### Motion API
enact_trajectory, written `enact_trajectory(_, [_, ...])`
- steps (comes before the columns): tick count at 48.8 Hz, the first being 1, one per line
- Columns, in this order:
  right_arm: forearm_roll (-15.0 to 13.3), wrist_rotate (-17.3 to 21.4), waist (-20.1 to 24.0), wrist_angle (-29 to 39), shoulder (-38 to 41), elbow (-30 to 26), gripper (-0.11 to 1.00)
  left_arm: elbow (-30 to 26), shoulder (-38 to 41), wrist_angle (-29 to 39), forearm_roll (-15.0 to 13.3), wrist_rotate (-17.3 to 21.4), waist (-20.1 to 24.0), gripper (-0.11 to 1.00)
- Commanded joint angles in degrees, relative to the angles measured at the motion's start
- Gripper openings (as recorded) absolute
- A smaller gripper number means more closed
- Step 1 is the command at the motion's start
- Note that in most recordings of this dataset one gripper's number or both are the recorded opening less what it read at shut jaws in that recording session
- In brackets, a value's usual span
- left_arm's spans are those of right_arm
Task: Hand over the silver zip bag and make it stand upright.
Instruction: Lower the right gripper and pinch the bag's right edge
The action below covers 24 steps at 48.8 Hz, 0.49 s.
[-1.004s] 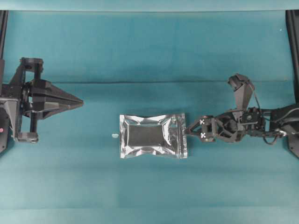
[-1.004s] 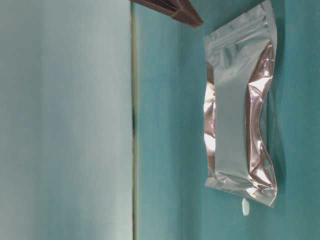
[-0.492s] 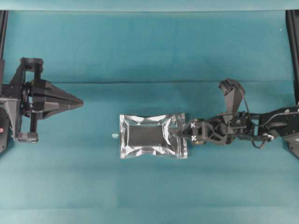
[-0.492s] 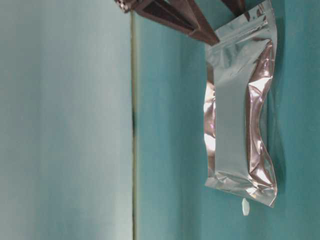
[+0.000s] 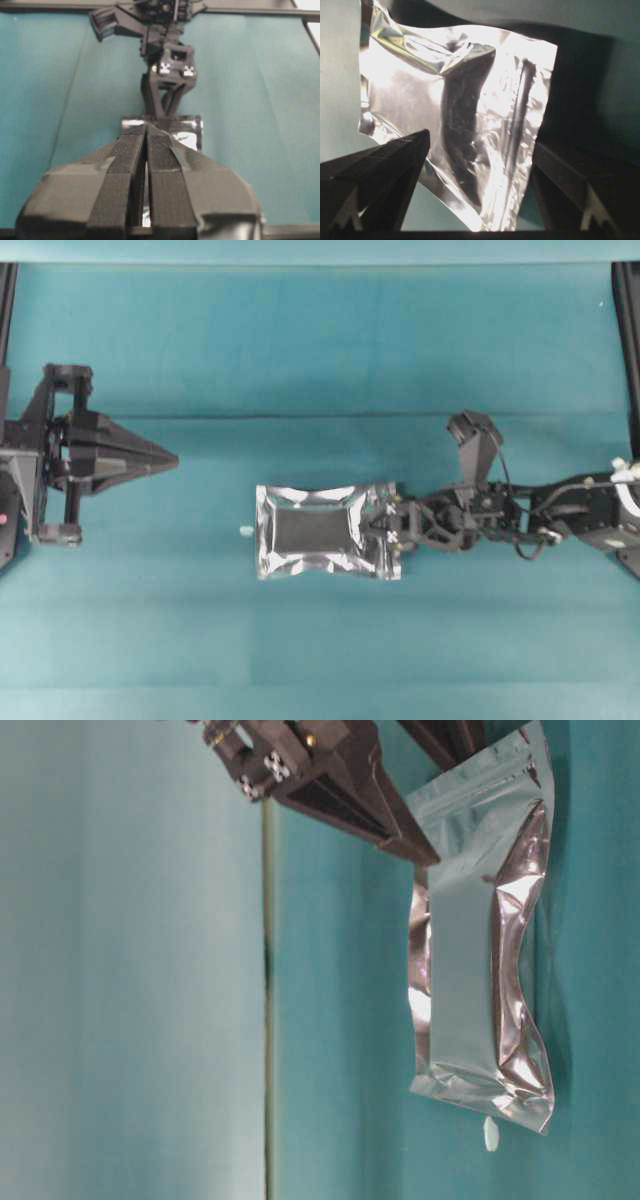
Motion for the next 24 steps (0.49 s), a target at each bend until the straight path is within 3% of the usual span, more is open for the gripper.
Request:
enact_trajectory(1, [0.00, 0.44, 0.18, -0.53, 2.20, -2.46, 0.91, -0.70, -0.26, -0.26, 0.09, 0.09, 0.09, 0.01])
enact_trajectory(24, [0.00, 0.44, 0.62, 0.88, 2.90, -3.16, 0.86, -0.35, -0.53, -0.26, 0.09, 0.09, 0.09, 0.01])
